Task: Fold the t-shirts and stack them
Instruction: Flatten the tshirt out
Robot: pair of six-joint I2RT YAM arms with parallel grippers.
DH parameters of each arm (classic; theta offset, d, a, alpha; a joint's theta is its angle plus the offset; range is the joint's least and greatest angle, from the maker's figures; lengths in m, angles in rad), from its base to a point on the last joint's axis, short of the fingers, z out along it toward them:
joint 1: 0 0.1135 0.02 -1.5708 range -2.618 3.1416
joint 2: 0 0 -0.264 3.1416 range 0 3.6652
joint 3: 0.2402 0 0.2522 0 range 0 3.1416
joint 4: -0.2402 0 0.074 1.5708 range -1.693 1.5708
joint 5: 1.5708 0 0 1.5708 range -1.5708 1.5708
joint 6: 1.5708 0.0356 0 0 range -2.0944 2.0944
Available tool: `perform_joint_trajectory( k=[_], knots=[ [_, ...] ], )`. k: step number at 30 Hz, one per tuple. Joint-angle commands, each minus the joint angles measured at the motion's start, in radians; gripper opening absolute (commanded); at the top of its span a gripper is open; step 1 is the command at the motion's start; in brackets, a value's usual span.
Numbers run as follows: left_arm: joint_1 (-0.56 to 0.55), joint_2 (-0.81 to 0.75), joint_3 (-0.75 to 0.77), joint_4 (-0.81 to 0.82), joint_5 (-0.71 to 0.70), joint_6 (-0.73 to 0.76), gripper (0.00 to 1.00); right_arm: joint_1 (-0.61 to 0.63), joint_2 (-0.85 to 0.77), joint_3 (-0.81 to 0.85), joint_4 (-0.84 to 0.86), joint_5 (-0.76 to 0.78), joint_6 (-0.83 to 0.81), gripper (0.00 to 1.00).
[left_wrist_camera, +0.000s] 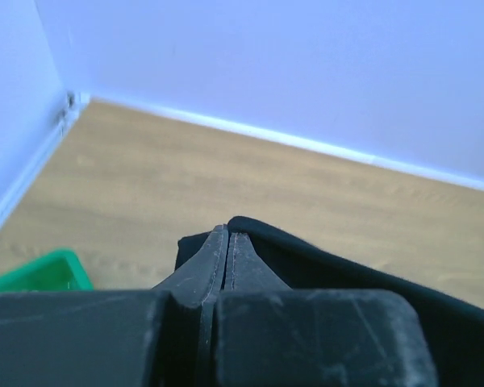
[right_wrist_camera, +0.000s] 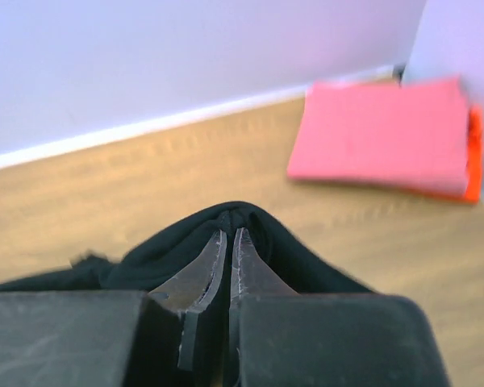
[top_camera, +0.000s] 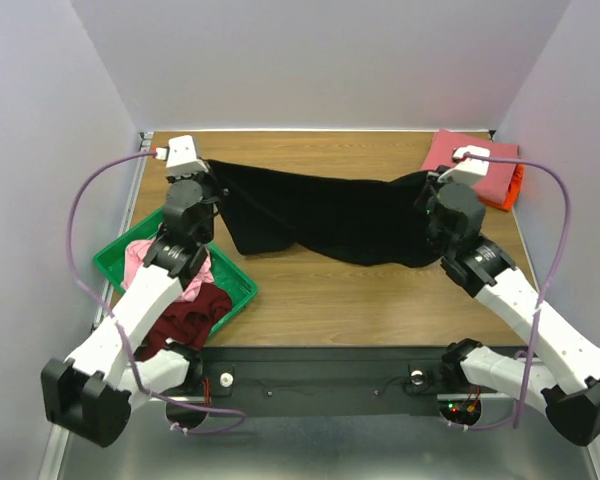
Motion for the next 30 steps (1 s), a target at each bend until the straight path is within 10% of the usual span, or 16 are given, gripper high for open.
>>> perform_joint_trajectory(
  k=[1,16,30],
  knots=[
    [0.003,-0.190,0.091,0.028,0.046,0.100,0.00,0.003,-0.085,0.092,0.111,0.045,-0.122,0.00],
    [-0.009,-0.316,0.472,-0.203,0.584,0.089,0.00,0.004,-0.326,0.366,0.063,-0.265,-0.229,0.00],
    [-0.009,-0.288,0.574,-0.189,0.658,0.069,0.00,0.003,-0.246,0.614,0.061,-0.325,-0.332,0.00]
  ],
)
